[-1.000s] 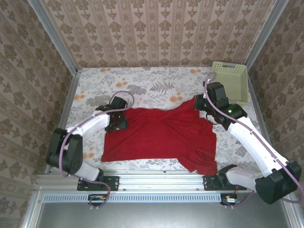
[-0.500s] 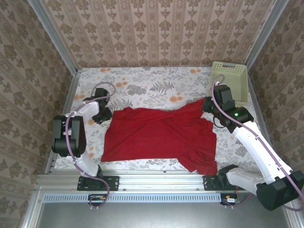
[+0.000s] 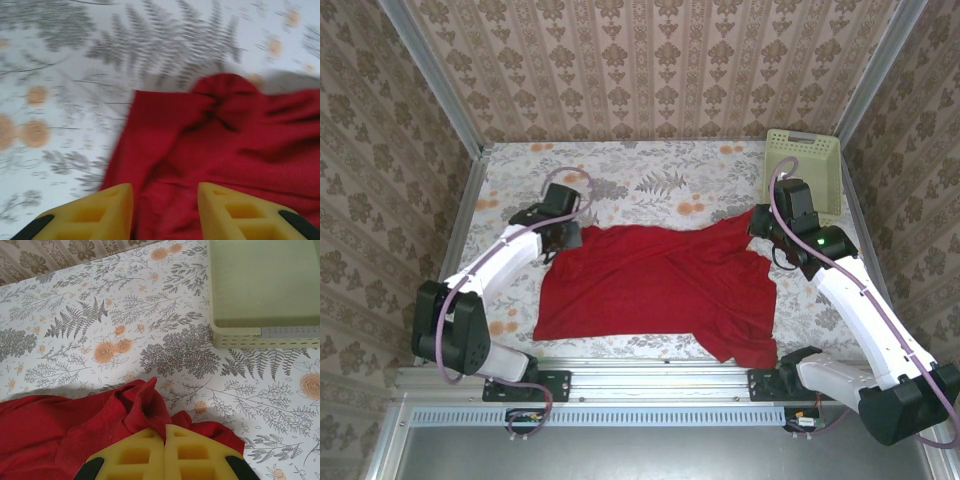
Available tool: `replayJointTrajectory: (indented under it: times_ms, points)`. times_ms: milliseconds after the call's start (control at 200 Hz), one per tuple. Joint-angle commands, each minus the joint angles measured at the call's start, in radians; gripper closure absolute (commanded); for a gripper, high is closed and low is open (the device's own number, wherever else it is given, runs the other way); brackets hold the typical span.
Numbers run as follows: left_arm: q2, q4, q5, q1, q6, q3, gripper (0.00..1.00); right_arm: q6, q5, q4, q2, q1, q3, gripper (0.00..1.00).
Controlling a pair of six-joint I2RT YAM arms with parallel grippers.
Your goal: Fold the inside-out t-shirt
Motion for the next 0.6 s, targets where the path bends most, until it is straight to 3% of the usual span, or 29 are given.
replayJointTrajectory:
  times_ms: [0, 195, 590]
  points:
    - [0.090, -0.083, -0.045, -0.075, 0.027, 0.027, 0.61, 0.000, 0.016, -0.029, -0.004, -0.003, 0.024, 1.00]
    - [0.252, -0.145, -0.094, -0.098, 0.011, 0.095, 0.63, 0.007, 0.040, -0.054, -0.007, -0.010, 0.030, 1.00]
    - [0.351, -0.126, -0.086, -0.060, 0.024, 0.108, 0.70, 0.016, 0.024, -0.051, -0.014, -0.017, 0.025, 1.00]
